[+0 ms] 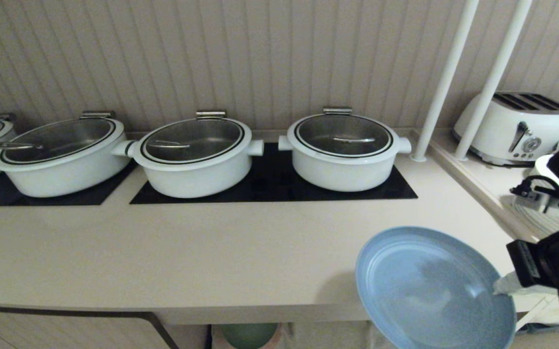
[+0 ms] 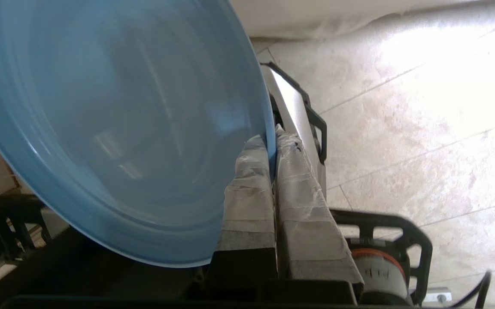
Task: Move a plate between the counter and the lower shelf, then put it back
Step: Put the plate in the cupboard
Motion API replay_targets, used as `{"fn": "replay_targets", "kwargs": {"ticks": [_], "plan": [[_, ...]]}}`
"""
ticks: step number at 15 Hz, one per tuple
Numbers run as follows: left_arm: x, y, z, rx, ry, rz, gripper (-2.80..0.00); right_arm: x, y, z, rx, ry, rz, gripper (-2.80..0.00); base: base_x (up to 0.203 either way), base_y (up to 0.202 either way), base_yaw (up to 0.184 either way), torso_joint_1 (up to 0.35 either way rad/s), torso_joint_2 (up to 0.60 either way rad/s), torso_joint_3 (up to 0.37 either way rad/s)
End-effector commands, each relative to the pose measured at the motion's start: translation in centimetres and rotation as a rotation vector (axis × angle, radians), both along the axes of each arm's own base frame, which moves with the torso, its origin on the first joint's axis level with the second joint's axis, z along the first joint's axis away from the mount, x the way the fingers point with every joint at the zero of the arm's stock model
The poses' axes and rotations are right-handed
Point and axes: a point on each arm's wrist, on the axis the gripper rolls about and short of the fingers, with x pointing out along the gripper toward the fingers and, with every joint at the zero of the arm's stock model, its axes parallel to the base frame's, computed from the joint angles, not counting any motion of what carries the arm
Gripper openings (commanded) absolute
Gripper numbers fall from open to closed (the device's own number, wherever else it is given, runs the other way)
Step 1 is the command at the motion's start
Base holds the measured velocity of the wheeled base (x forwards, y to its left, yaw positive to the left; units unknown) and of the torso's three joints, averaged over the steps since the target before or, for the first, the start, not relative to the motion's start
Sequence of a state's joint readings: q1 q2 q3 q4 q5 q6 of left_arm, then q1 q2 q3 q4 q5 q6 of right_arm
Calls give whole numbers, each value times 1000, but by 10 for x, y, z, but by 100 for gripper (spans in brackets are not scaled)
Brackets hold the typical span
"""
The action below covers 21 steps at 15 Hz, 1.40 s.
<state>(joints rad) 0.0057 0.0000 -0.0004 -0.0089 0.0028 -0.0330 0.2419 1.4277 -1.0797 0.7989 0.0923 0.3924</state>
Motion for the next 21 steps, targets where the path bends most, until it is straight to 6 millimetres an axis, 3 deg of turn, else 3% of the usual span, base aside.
{"fn": "replay_targets", "kwargs": {"ticks": [1,15,21], "plan": [[0,0,0,-1,0,1,-280,-25,-6,-3,4,-2,-3,-280,0,0,0,0,0,0],[0,0,0,-1,0,1,-280,-112,-26,-41,68,45,-53,-280,0,0,0,0,0,0],[0,0,0,-1,0,1,-280,-129,-30,-54,72,88,-46,-280,0,0,0,0,0,0]]}}
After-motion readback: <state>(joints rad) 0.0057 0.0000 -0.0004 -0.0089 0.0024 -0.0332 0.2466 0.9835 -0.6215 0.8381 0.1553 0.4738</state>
